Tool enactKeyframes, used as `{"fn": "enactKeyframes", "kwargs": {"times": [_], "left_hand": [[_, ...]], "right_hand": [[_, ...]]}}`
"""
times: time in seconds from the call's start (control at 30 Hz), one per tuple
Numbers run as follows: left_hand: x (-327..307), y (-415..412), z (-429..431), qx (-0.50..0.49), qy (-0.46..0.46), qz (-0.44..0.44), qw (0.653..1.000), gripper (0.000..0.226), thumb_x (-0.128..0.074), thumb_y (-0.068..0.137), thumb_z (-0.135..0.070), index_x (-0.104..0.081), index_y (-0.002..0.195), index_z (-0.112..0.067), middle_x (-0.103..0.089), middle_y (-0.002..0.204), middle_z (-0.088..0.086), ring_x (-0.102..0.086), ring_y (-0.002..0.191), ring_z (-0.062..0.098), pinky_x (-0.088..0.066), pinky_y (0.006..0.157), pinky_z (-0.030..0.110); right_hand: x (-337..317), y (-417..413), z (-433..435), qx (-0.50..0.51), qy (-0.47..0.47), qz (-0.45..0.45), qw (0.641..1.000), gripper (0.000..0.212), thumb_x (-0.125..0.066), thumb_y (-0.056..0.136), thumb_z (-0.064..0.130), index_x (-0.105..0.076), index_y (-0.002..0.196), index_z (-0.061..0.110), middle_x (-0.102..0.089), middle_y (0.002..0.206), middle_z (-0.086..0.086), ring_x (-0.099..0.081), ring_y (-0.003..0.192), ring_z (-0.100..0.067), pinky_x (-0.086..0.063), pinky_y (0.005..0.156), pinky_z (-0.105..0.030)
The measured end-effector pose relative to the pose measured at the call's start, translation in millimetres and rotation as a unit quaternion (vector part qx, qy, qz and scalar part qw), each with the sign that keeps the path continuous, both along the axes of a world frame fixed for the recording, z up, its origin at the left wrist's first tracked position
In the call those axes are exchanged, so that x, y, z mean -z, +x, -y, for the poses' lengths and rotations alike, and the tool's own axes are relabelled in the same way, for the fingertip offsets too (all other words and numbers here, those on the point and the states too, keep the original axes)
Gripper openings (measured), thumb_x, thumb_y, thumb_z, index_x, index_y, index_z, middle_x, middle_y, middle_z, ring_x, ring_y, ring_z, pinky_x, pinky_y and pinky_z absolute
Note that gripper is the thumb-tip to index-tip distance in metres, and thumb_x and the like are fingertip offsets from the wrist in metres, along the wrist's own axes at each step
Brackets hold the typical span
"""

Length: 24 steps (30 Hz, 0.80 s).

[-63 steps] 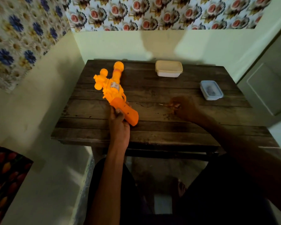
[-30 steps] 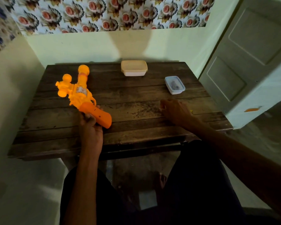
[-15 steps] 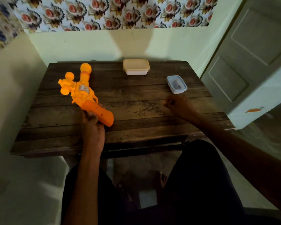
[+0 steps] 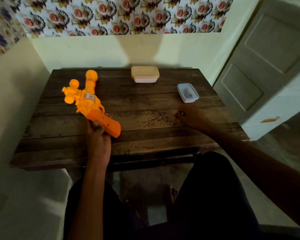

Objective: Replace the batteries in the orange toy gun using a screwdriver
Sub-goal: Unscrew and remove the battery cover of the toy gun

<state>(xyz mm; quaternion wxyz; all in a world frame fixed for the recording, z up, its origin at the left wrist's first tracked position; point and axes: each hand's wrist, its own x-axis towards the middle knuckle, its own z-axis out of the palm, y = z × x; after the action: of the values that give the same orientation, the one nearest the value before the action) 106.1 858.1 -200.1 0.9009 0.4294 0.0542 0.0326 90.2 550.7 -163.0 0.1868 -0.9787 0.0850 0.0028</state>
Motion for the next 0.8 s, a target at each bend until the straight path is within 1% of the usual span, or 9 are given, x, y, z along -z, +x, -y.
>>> {"fn": "enactKeyframes", "kwargs": {"times": [0.07,0.13,0.23,0.3,0.4,0.5,0.6,0.7,0.8], "left_hand": [[-0.2,-0.1,-0.6,0.001,-0.001,0.001,1.000,0.052,-0.035,0.098,0.004,-0.032,0.146,-0.015,-0.059,0.122,0.005,-0.057,0.113,0.017,-0.046,0.099,0.035],[-1.2,0.0,-0.4,0.001,-0.001,0.006,1.000,0.052,-0.035,0.097,0.004,-0.033,0.146,-0.015,-0.060,0.120,0.005,-0.059,0.110,0.017,-0.046,0.099,0.036],[-2.5,-1.1,0.9,-0.004,-0.001,0.011,1.000,0.051,-0.034,0.098,0.004,-0.032,0.146,-0.013,-0.067,0.111,0.000,-0.063,0.105,0.014,-0.048,0.097,0.033],[-3.1,-1.7,0.8,-0.002,0.000,0.014,1.000,0.053,-0.033,0.097,0.007,-0.032,0.145,-0.013,-0.066,0.111,0.000,-0.063,0.104,0.012,-0.048,0.097,0.033],[-3.7,-1.9,0.6,0.005,0.000,0.014,1.000,0.056,-0.033,0.095,0.010,-0.031,0.146,-0.013,-0.060,0.118,0.004,-0.060,0.107,0.015,-0.047,0.098,0.034],[-5.6,-2.2,1.1,-0.003,-0.002,0.006,1.000,0.056,-0.033,0.096,0.009,-0.031,0.147,-0.013,-0.060,0.117,0.005,-0.061,0.104,0.015,-0.047,0.098,0.035],[-7.6,-2.8,2.0,-0.007,-0.005,-0.001,1.000,0.057,-0.033,0.095,0.010,-0.031,0.147,-0.014,-0.064,0.112,0.000,-0.064,0.101,0.012,-0.049,0.094,0.033],[-5.0,-1.0,0.7,-0.004,0.000,-0.005,1.000,0.055,-0.033,0.097,0.008,-0.030,0.148,-0.013,-0.064,0.114,-0.001,-0.061,0.107,0.015,-0.044,0.101,0.039],[-5.1,-1.4,0.3,0.001,0.006,-0.005,1.000,0.052,-0.033,0.098,0.005,-0.032,0.147,-0.014,-0.061,0.118,0.003,-0.059,0.110,0.017,-0.043,0.103,0.039]], "right_hand": [[0.0,0.8,-1.7,-0.003,-0.019,-0.008,1.000,0.040,-0.053,0.094,0.036,-0.066,0.072,0.006,-0.064,0.073,-0.008,-0.061,0.071,-0.022,-0.043,0.064,-0.028],[1.2,1.9,-2.1,-0.008,-0.024,-0.020,0.999,0.041,-0.053,0.094,0.035,-0.067,0.069,0.005,-0.065,0.071,-0.010,-0.062,0.070,-0.023,-0.045,0.065,-0.031],[3.1,4.3,-3.8,-0.005,-0.044,-0.051,0.998,0.047,-0.053,0.092,0.040,-0.053,0.053,0.014,-0.053,0.059,-0.003,-0.053,0.061,-0.019,-0.042,0.063,-0.031],[3.0,5.6,-6.8,0.000,-0.075,-0.070,0.995,0.052,-0.051,0.091,0.050,-0.044,0.049,0.019,-0.045,0.057,0.001,-0.048,0.060,-0.017,-0.043,0.065,-0.033],[2.6,7.6,-9.6,0.003,-0.096,-0.077,0.992,0.055,-0.048,0.090,0.056,-0.044,0.049,0.019,-0.046,0.056,0.002,-0.050,0.059,-0.017,-0.046,0.067,-0.034],[2.7,7.6,-11.8,-0.015,-0.075,-0.061,0.995,0.053,-0.049,0.093,0.047,-0.045,0.049,0.018,-0.046,0.053,0.002,-0.047,0.053,-0.014,-0.041,0.061,-0.030],[1.1,4.5,-14.5,-0.045,-0.095,-0.043,0.994,0.047,-0.048,0.095,0.034,-0.044,0.051,0.019,-0.045,0.054,0.003,-0.045,0.051,-0.012,-0.035,0.054,-0.028],[-1.5,3.6,-18.1,-0.061,-0.106,-0.028,0.992,0.045,-0.047,0.095,0.029,-0.040,0.051,0.022,-0.043,0.056,0.006,-0.041,0.050,-0.008,-0.032,0.055,-0.027],[-2.6,4.7,-19.3,-0.062,-0.102,-0.032,0.992,0.043,-0.046,0.095,0.030,-0.041,0.053,0.023,-0.046,0.059,0.007,-0.046,0.055,-0.011,-0.036,0.059,-0.026]]}}
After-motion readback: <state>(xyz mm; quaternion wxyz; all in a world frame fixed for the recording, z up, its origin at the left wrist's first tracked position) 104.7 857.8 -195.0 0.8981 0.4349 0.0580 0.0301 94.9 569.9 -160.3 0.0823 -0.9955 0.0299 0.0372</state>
